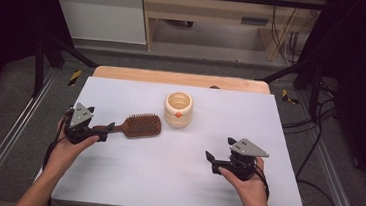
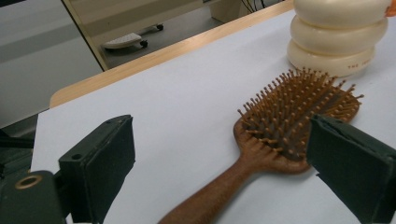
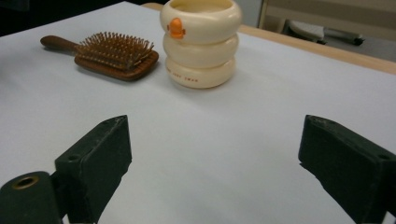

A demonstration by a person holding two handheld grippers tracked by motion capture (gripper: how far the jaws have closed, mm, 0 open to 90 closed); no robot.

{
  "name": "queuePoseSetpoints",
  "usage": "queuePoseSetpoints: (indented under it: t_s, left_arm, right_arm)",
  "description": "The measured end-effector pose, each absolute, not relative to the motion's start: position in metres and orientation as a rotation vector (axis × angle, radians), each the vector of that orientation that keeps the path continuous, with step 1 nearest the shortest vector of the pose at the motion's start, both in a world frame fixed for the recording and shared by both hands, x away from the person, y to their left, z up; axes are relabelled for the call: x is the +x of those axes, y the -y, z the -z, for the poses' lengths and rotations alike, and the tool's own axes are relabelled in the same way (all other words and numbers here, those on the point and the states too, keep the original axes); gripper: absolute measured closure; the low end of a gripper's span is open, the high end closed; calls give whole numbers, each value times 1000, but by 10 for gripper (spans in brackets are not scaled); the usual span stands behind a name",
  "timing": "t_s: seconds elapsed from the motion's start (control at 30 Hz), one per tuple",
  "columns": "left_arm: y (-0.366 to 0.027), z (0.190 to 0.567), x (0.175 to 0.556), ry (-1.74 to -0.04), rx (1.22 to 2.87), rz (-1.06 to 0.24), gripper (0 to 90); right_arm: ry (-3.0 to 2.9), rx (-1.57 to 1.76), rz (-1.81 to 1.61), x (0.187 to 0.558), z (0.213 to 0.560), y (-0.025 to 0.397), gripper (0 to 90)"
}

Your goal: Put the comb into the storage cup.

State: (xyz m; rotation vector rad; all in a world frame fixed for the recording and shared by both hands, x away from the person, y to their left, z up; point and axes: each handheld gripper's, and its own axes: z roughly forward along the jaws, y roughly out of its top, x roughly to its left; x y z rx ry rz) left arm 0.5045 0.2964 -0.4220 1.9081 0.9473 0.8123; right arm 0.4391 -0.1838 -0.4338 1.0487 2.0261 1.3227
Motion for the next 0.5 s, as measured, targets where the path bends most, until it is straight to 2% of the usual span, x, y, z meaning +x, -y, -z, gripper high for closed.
queuePoseSetpoints:
  t_s: [0.27, 0.5]
  left_arm:
    - [-295, 420, 527, -948, 1936, -754, 106]
    - [-291, 423, 534, -935, 2014, -713, 152]
  right_arm:
    - [-1899, 1094, -1345, 410, 431, 231, 70]
    - [-1839, 1119, -1352, 407, 439, 250, 80]
